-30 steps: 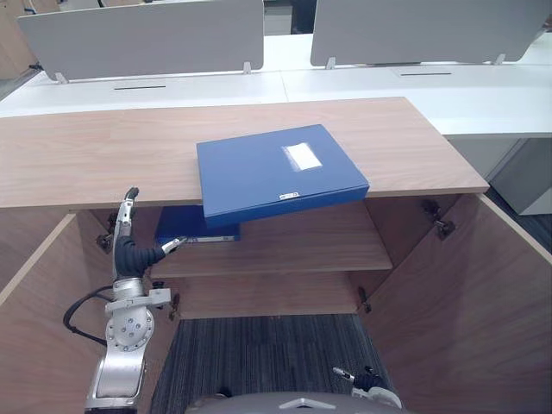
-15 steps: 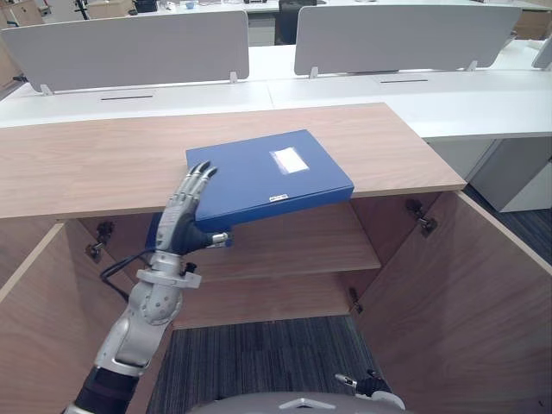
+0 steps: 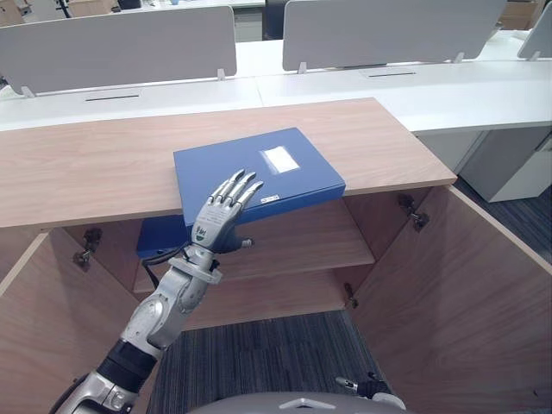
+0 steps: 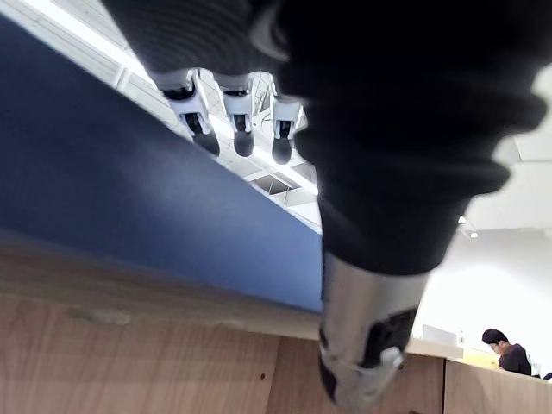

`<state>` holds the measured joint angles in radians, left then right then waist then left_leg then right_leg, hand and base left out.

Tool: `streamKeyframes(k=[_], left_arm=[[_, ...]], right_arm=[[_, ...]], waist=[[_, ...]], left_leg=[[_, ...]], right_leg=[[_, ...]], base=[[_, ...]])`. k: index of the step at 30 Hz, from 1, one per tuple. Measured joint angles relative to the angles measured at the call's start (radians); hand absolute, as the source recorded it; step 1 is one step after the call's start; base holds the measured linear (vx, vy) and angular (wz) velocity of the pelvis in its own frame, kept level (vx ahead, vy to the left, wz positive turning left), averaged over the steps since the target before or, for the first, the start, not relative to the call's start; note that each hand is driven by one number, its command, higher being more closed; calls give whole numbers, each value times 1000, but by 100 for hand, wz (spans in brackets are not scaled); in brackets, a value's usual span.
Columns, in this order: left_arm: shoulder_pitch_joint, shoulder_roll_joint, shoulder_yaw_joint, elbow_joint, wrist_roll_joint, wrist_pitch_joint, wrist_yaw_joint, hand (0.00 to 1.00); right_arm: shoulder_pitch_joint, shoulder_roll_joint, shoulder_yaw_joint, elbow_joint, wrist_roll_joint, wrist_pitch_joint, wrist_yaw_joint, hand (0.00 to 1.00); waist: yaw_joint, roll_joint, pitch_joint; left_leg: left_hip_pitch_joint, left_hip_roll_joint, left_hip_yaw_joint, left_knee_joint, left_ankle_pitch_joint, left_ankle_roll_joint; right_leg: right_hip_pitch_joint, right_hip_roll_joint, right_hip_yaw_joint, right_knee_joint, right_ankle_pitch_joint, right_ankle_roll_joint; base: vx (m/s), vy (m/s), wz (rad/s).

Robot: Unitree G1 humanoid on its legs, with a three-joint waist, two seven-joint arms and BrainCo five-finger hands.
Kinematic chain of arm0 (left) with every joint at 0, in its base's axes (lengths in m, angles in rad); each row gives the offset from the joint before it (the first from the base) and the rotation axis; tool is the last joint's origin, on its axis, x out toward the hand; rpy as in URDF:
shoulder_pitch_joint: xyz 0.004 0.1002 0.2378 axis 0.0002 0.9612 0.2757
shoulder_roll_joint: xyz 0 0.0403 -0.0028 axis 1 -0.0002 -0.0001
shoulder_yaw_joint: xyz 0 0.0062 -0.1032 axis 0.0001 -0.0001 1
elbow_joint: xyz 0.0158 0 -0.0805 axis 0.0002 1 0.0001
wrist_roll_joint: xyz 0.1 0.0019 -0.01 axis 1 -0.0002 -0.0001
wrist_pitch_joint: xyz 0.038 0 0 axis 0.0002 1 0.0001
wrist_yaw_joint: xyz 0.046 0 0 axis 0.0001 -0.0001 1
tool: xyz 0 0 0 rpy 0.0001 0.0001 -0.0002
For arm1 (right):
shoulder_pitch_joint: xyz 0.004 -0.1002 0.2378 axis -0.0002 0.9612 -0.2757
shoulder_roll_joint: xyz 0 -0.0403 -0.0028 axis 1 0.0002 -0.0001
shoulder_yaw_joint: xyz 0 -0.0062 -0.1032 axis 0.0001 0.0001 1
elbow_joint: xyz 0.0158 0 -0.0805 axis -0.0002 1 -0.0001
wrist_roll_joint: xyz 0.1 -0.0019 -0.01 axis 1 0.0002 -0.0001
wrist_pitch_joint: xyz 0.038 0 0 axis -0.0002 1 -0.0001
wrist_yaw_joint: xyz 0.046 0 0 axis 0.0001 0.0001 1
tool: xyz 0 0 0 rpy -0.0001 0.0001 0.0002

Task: Walk over to the cabinet, pick up the folder, carry it to the office cabinet, place the folder inside the office cabinet, then close the office cabinet door

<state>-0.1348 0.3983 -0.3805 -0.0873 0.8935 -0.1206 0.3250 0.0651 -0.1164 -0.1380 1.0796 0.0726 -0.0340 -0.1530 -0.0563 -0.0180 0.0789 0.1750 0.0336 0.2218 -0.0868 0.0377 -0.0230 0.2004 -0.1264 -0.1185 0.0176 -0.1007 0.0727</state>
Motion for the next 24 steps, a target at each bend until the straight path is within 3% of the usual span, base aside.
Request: streamKeyframes(k=[7, 8, 15, 24], left_arm=[[-4, -25, -6, 32, 72, 41, 13, 0], [-4, -27, -6, 34, 73, 45, 13, 100], [-9, -68, 40, 59, 94, 63, 36, 100], [0, -65, 76, 20, 91, 51, 41, 100]], right_arm=[[1, 0, -2, 0, 8, 1, 0, 0], [1, 0, -3, 0, 9, 1, 0, 0], [4, 1, -6, 0, 15, 17, 3, 0], [3, 1, -3, 0, 18, 17, 19, 0]], waist=[[-2, 0, -1], [-3, 1, -1], [-3, 4, -7], [-4, 3, -13]], left_leg=[[-1, 0, 1, 0, -1, 0], [-1, 0, 1, 0, -1, 0], [-1, 0, 1, 0, -1, 0], [-1, 0, 0, 0, -1, 1]], right_leg=[[6, 1, 0, -11, 10, -5], [6, 1, 0, -11, 11, -5], [7, 1, -1, -11, 12, -4], [7, 1, -1, -13, 12, -3]], base=[[0, 0, 0], [-30, -17, 0], [0, 0, 0], [0, 0, 0]])
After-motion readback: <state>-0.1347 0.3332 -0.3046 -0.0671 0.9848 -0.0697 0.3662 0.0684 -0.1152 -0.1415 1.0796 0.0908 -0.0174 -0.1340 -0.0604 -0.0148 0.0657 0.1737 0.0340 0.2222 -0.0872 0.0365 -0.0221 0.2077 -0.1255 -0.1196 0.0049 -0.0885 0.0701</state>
